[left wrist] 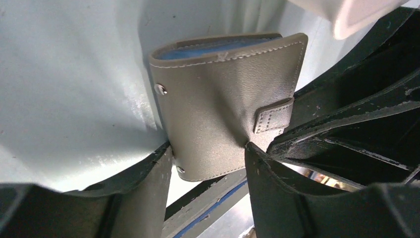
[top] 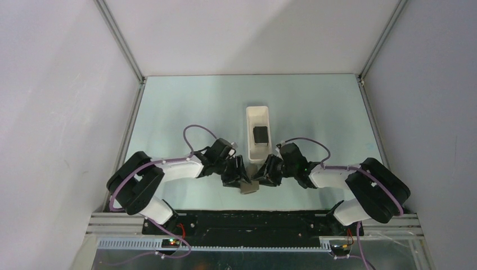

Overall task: Put the credit cards into the card holder
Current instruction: Open the card holder at the center of the board.

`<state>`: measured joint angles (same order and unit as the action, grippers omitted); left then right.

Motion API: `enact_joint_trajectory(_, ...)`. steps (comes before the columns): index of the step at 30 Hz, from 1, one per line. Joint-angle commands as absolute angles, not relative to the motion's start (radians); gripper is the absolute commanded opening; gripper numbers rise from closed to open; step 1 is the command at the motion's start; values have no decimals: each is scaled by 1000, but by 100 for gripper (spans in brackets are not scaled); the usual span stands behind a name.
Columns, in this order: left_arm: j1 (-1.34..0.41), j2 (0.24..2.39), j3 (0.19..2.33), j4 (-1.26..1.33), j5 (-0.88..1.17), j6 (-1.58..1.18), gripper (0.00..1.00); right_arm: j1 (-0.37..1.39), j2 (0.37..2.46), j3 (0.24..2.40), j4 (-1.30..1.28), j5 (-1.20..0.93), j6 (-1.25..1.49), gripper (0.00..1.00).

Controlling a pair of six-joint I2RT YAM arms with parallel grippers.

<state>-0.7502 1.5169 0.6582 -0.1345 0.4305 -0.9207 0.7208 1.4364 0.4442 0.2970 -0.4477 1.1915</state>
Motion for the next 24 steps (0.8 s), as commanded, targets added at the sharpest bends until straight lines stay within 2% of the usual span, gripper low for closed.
enact_joint_trajectory(1,-756,1471,623,86,468,-1039,56,745,1457,467,326,-451,1169,39)
enact_joint_trajectory(2,-756,1468,618,93,464,-1043,55,746,1464,467,337,-451,1168,38)
enact_joint_trajectory(4,-755,1456,610,103,464,-1046,52,749,1480,466,362,-457,1165,30)
enact_joint_trajectory(5,-756,1450,610,104,463,-1043,52,750,1489,467,373,-463,1163,17)
enact_joint_trajectory(7,-755,1422,606,106,457,-1039,52,753,1490,473,385,-477,1158,1)
enact_joint_trajectory(11,-753,1334,592,100,426,-1017,55,756,1427,493,351,-498,1112,0)
enact_joint_trajectory(18,-720,1027,547,6,285,-963,81,741,1108,520,137,-487,962,0)
enact_joint_trajectory(20,-702,951,545,13,299,-951,85,725,1043,519,95,-519,939,0)
enact_joint_trajectory(24,-681,873,580,46,388,-910,85,678,960,520,39,-616,923,0)
